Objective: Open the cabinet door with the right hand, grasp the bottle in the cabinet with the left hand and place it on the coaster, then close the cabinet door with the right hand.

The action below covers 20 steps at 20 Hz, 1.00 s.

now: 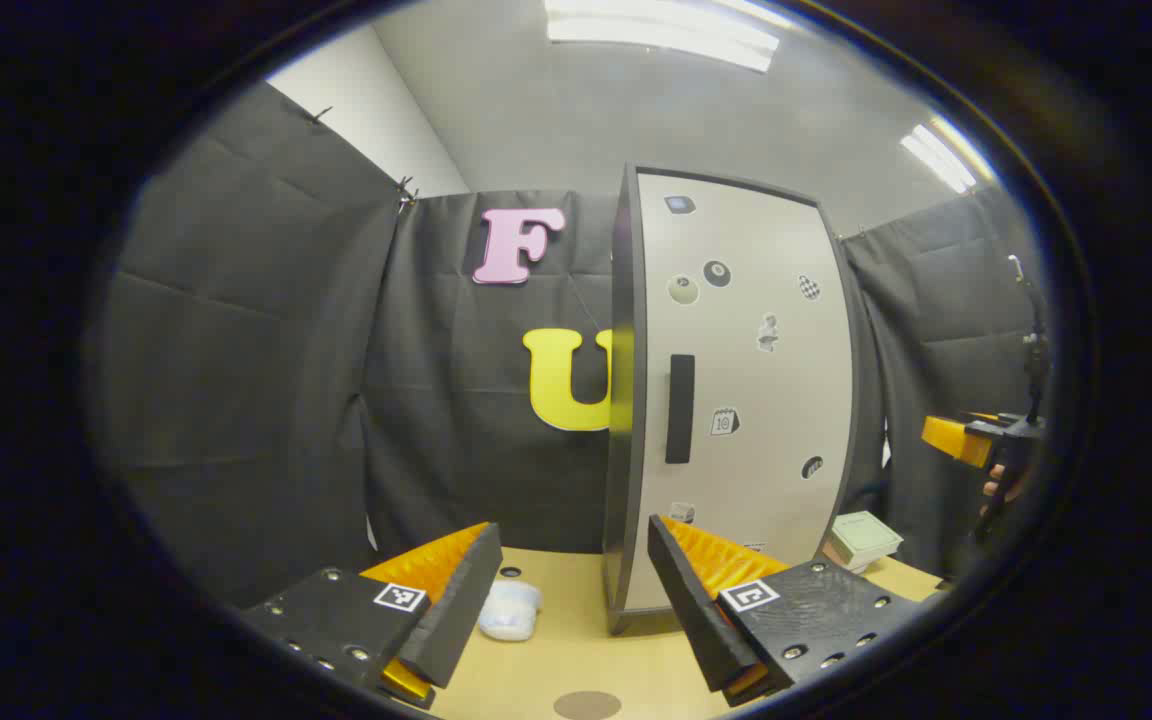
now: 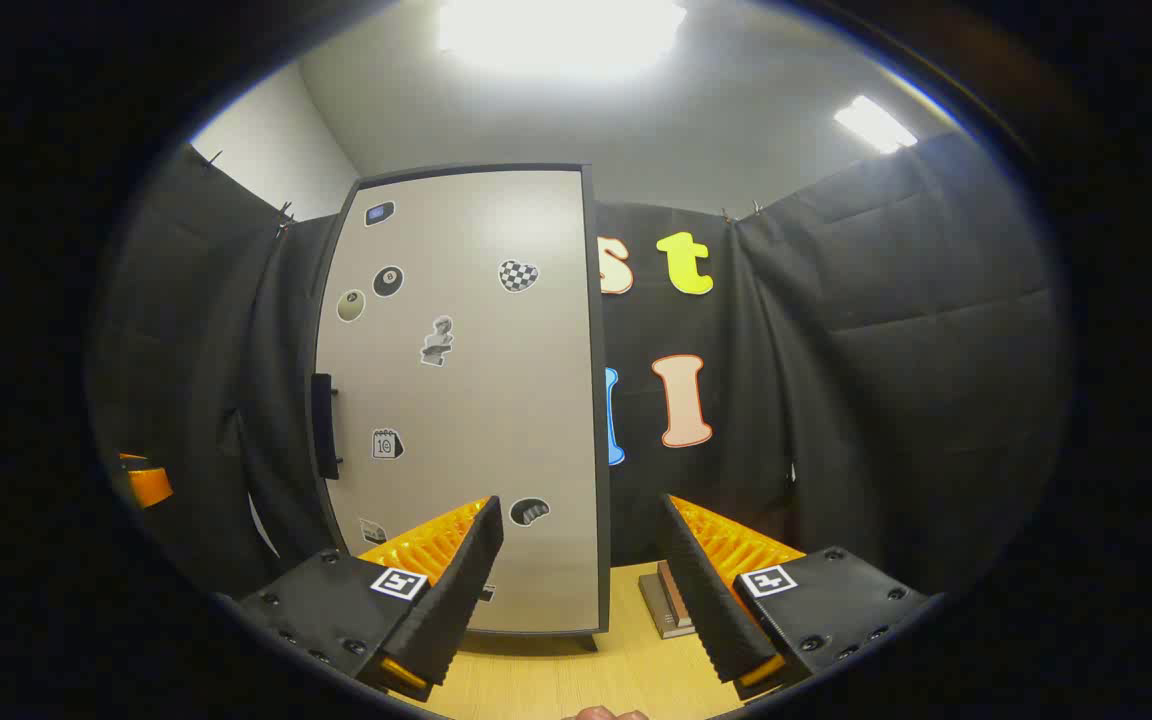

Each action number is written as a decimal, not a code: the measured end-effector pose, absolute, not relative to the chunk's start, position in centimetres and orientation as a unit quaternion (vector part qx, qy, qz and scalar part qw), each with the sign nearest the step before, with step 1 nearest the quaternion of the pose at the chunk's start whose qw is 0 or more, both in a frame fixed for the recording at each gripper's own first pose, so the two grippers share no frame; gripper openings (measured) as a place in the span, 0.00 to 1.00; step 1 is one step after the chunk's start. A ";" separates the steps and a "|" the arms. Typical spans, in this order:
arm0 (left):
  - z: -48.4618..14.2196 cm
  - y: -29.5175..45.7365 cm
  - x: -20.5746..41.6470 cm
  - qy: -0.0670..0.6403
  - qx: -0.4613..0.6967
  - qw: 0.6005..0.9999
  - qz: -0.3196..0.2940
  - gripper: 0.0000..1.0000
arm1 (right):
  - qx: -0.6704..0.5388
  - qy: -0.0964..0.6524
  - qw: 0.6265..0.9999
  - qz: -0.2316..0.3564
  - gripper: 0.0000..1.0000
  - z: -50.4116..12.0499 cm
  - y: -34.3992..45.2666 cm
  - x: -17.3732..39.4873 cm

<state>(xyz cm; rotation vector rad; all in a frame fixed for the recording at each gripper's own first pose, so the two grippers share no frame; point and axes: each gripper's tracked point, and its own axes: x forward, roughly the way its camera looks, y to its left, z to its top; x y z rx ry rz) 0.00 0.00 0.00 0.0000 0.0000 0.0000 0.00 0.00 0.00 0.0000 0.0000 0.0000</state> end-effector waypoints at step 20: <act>-4.0 -1.8 -1.1 0.032 0.008 0.999 -0.021 0.89 | 0.005 0.029 1.000 -0.003 0.98 -0.3 0.2 -0.4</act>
